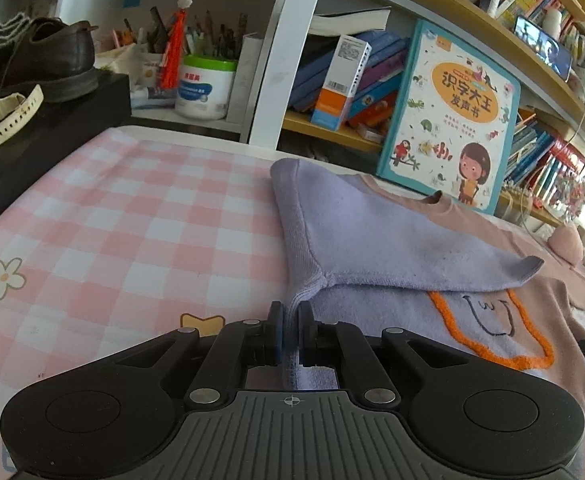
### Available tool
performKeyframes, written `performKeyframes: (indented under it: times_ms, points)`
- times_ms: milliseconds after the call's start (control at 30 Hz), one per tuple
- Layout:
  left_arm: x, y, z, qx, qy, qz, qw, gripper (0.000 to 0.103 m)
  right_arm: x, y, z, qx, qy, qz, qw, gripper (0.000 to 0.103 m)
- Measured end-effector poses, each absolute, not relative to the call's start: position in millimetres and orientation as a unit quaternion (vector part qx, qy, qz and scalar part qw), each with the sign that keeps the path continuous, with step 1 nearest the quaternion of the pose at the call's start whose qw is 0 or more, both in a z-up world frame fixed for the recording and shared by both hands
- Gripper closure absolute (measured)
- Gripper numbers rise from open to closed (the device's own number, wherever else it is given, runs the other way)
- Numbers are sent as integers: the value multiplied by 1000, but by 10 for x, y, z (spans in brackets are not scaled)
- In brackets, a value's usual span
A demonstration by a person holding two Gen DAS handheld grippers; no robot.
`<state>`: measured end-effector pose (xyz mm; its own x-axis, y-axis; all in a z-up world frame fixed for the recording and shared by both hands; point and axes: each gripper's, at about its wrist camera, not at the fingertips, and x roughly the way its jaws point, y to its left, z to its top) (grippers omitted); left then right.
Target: Fold clothes
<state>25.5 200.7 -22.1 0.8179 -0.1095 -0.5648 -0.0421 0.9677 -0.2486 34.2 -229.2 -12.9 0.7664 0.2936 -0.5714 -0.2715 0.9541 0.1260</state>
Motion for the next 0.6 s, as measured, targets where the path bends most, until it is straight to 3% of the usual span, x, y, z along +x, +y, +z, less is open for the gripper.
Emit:
performKeyframes:
  times_ms: [600]
  points:
    - [250,1971,-205,-99,299,-2,949,93,273,-2285,-131,20,306,144,941,92]
